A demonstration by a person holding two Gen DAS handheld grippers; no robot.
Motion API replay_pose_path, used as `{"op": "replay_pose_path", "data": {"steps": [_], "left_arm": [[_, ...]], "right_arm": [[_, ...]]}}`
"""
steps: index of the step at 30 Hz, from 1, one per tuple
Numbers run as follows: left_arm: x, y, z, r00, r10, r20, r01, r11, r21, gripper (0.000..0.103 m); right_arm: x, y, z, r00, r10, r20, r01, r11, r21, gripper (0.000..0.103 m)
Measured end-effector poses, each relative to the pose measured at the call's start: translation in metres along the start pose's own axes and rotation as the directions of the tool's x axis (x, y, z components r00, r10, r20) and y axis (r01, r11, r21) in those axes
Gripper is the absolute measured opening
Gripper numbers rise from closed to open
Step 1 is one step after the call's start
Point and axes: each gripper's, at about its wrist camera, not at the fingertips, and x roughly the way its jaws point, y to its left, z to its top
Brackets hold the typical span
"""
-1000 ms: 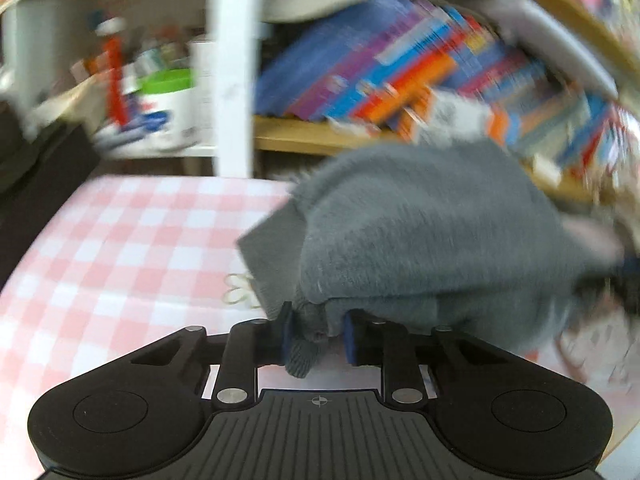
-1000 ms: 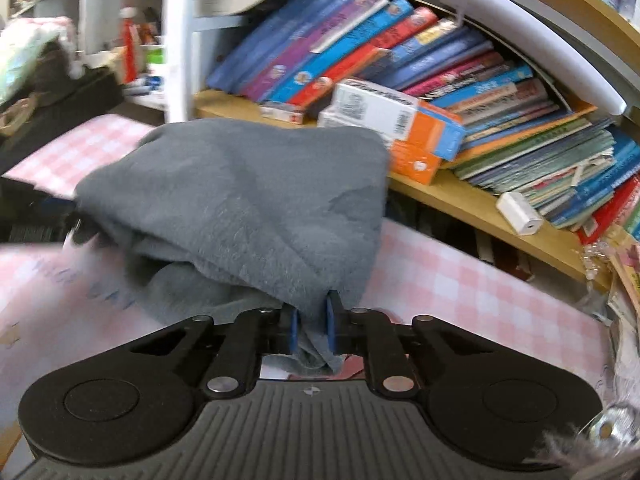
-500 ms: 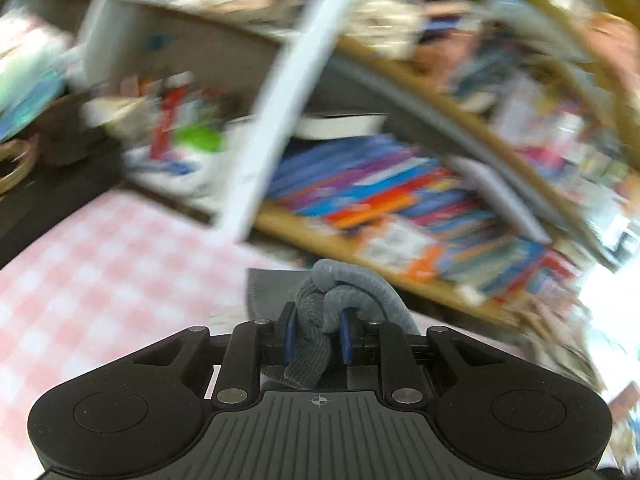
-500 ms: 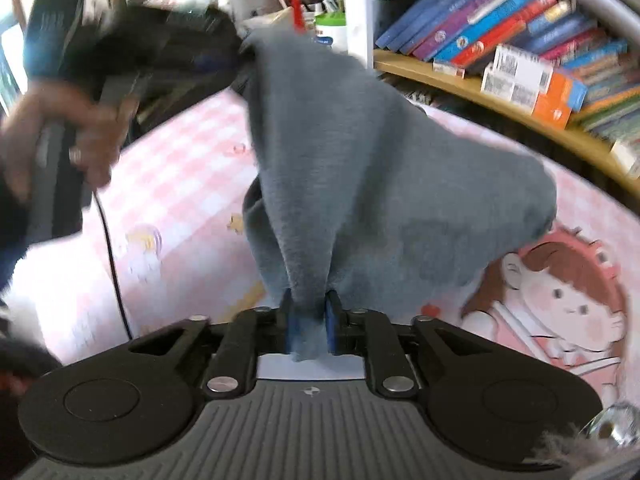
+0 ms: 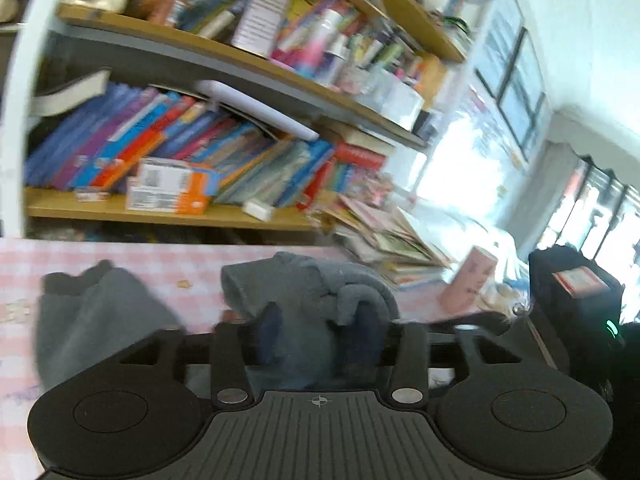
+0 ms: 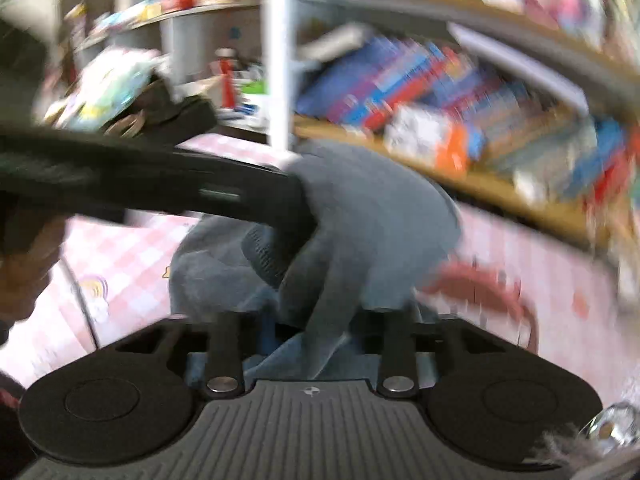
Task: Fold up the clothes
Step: 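Lift the sweatshirt with both grippers and shake it open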
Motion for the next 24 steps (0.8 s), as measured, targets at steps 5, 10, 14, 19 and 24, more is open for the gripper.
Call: {"op": "replay_pose_path", "data": {"steps": [5, 10, 14, 19, 24], "left_arm": [[-0.025, 0.025, -0.006, 0.994, 0.102, 0.044, -0.097, 0.989, -0.113, 0.065], [-0.033, 0.072, -0.019, 0.945, 0.326, -0.021, -0.317, 0.898, -0.306, 0.061], [-0.013, 0.097, -0.027, 0.942, 0.324, -0.083, -0.330, 0.858, -0.393, 0.060], [0.027, 0.114, -0.032, 0.949, 0.275, -0.152, -0.314, 0.845, -0.433, 0.041], [0.047, 0.133, -0.043, 0.952, 0.251, -0.174, -0.305, 0.792, -0.530, 0.003]], "right_arm": [[-0.013, -0.070, -0.020, 0.990, -0.130, -0.055, 0.141, 0.930, 0.338, 0.017], [-0.038, -0.137, -0.058, 0.929, -0.328, -0.169, 0.359, 0.698, 0.620, 0.017], [-0.049, -0.160, -0.086, 0.906, -0.346, -0.244, 0.411, 0.584, 0.700, 0.018], [-0.054, -0.159, -0.095, 0.904, -0.345, -0.254, 0.415, 0.561, 0.716, 0.020], [-0.057, -0.153, -0.095, 0.903, -0.351, -0.248, 0.416, 0.567, 0.712, 0.021]]}}
